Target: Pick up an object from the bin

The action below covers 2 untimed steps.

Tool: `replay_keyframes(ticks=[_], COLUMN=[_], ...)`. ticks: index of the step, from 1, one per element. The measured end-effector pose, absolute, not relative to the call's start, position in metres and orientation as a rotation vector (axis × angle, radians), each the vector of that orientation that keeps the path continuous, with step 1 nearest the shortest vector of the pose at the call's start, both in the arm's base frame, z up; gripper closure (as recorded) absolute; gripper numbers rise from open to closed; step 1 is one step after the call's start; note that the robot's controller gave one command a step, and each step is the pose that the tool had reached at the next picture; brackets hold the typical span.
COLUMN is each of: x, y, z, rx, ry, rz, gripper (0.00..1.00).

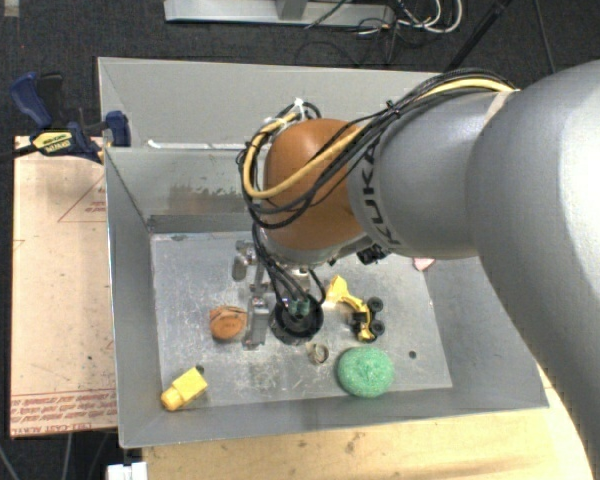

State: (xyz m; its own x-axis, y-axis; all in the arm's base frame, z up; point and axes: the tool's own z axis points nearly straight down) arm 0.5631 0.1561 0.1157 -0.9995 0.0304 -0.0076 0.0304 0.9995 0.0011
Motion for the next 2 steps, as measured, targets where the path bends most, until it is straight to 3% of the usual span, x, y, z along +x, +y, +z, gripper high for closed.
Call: replay_keyframes(ticks=[1, 2], x=[0.5813, 0.5813], y=[0.1641, 0.1640], z=[0.0835, 0.0835], rx=[0.186, 0.186], ry=[3.131, 3.131], rz=[0.005, 0.005], gripper=[1.00, 1.00])
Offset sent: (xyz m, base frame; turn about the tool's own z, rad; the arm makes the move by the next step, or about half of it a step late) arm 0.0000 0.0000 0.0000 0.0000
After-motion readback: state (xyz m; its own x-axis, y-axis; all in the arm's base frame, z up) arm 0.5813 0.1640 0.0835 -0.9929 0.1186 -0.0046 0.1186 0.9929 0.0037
